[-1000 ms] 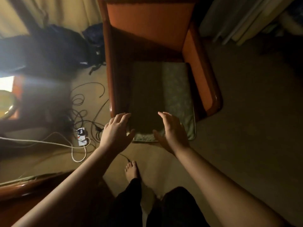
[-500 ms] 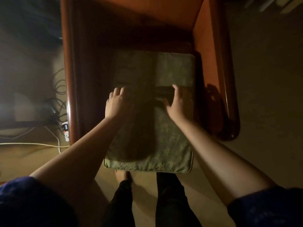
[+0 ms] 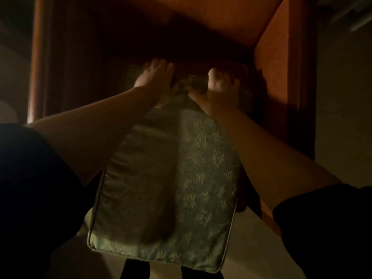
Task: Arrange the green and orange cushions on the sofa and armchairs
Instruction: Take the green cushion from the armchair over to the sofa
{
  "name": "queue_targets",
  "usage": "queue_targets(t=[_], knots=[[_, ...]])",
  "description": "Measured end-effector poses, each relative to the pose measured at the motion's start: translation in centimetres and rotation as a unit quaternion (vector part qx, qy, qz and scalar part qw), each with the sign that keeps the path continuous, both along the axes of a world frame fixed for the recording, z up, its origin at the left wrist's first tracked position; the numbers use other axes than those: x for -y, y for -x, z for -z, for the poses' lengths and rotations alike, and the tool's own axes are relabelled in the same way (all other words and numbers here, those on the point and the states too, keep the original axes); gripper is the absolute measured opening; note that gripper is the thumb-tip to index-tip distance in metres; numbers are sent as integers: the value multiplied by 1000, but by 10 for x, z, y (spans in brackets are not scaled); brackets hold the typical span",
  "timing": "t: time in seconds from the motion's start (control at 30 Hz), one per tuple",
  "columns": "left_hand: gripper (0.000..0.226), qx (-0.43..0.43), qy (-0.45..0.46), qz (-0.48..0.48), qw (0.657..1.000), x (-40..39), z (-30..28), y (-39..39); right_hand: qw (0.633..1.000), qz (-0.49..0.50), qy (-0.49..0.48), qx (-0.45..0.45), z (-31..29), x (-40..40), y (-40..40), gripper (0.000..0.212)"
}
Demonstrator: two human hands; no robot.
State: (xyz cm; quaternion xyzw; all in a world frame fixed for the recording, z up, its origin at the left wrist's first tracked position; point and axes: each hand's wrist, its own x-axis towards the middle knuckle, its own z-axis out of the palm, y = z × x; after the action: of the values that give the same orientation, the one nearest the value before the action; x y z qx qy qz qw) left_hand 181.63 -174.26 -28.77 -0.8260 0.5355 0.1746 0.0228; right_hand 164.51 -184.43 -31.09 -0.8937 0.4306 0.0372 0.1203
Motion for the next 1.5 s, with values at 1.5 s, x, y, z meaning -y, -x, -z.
queue_targets(t=[1.5], knots=[[52, 217, 222, -287, 906, -732, -519, 307, 834, -449, 146, 285, -526, -622, 182, 63]])
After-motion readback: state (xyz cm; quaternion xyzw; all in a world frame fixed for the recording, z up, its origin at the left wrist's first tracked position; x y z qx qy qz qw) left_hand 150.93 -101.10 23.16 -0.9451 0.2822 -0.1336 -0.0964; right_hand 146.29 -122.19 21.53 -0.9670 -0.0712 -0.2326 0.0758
